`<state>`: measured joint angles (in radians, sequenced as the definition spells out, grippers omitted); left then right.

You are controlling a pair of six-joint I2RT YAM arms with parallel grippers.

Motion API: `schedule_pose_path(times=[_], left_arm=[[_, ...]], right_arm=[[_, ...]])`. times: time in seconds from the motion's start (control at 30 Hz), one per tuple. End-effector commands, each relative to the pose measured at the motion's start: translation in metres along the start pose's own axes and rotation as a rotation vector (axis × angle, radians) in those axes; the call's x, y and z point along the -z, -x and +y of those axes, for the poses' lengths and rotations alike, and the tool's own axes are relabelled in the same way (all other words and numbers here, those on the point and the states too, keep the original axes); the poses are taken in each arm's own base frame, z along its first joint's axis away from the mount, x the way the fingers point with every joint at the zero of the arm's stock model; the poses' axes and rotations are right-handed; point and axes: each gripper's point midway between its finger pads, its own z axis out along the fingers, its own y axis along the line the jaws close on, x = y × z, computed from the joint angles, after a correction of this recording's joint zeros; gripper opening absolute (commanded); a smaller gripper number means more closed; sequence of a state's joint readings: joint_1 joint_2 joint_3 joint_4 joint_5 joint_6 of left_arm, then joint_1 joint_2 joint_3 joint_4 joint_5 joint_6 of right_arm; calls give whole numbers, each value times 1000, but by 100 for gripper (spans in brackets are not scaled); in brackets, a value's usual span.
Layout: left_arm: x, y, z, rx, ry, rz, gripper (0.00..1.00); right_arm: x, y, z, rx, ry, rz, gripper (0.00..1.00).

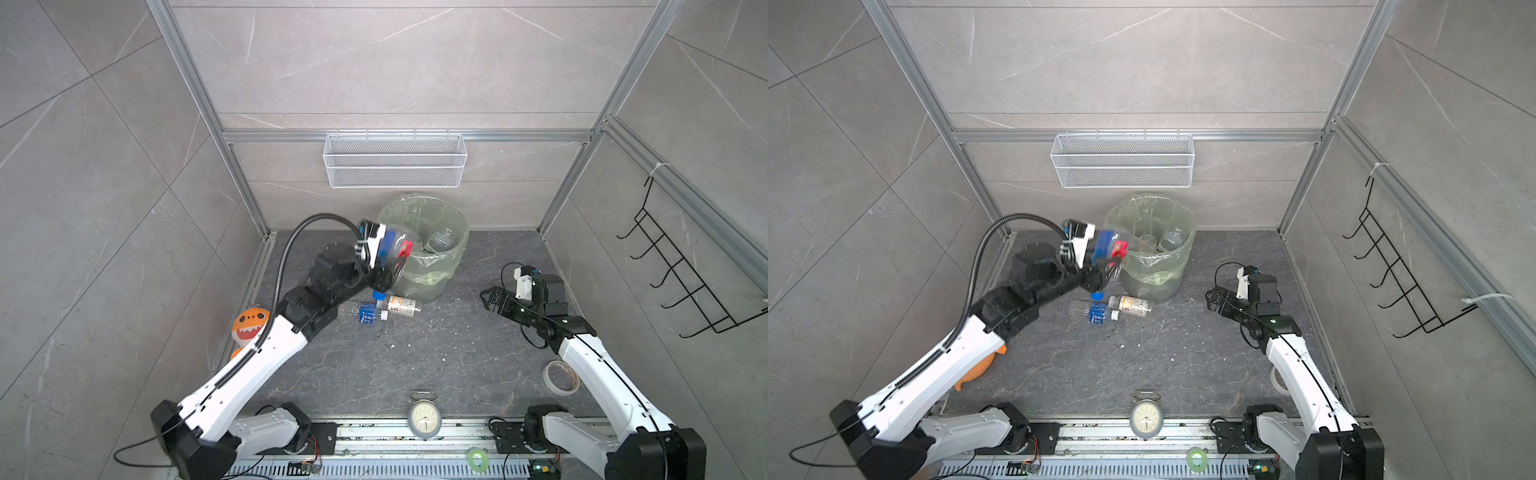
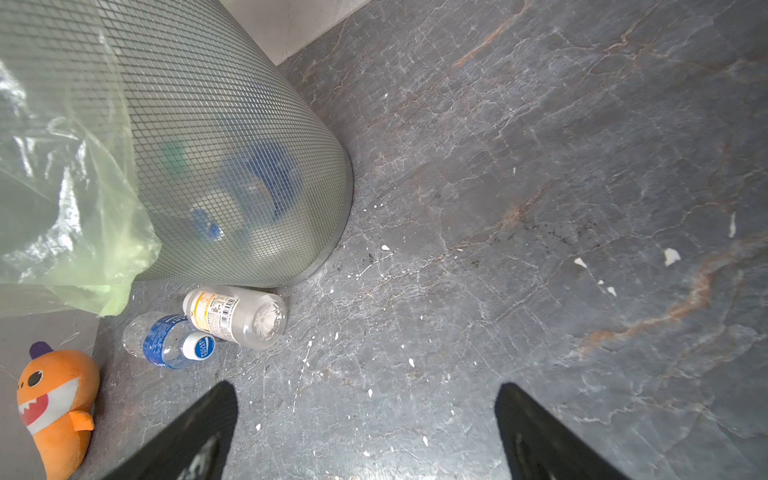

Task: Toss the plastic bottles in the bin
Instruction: 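Lift the clear bottle with the left gripper over the bin and open it, then draw the left gripper back from the bin while the right lowers toward the blue-labelled bottle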

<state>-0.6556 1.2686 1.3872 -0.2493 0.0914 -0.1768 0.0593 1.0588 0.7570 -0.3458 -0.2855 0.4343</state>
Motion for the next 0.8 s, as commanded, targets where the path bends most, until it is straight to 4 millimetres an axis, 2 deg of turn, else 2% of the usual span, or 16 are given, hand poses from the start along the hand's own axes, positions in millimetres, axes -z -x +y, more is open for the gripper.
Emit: schedule_pose_path(times=[0.0,0.03,0.1,0.17,0.23,0.37,0.53,0.77], left_arm=[[-33,64,-4,-38,-107,-76,61],[-51,74,0,-27,-135,-73,69],[-78,99,14,15,-136,-65,98],[-91,110,24,46,-131,-60,100],[-90,117,26,55,-132,-79,100],[-69,121,28,52,-113,-156,100],[-45,110,31,64,-72,-167,100],[-21,83,48,110,-4,-163,100]], right_arm=[[-3,0,2,-3,20,9,99],[-4,-1,3,-5,24,16,99],[-4,-1,4,-8,26,19,98],[0,0,5,-5,26,13,98],[3,2,7,-2,31,3,99],[5,1,10,4,48,1,99],[4,-3,24,38,114,-2,99],[4,-22,61,213,162,13,99]])
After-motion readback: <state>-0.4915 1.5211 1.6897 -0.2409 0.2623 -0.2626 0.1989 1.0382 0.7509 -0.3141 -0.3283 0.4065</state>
